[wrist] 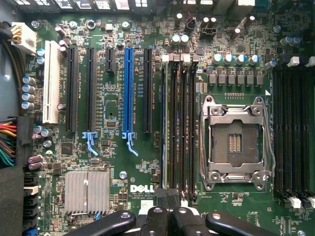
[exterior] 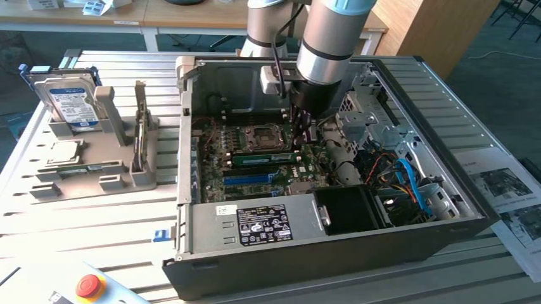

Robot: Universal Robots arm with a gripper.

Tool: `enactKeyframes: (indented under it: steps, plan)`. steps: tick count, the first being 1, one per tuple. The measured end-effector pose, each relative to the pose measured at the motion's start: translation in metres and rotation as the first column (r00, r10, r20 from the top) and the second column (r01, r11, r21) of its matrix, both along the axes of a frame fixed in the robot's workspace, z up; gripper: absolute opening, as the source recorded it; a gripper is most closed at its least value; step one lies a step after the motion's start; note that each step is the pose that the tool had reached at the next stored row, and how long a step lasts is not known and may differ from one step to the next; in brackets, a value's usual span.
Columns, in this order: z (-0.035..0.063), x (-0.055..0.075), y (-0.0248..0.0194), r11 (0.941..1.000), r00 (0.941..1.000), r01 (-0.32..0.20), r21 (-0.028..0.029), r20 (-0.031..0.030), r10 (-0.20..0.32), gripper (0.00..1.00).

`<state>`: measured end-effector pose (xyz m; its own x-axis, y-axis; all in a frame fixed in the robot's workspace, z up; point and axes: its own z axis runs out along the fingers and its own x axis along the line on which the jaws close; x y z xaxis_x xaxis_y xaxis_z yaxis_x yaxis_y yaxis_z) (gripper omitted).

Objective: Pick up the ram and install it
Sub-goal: 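Press down the ram until it locks into place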

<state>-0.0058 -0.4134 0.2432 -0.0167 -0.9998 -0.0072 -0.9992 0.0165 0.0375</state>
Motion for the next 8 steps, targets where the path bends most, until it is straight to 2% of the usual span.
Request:
enactKeyframes:
  steps: [8]
  plan:
    - [0.0,0.0023,0.0,1.0,1.0,0.0,0.0,0.0,0.0,0.1]
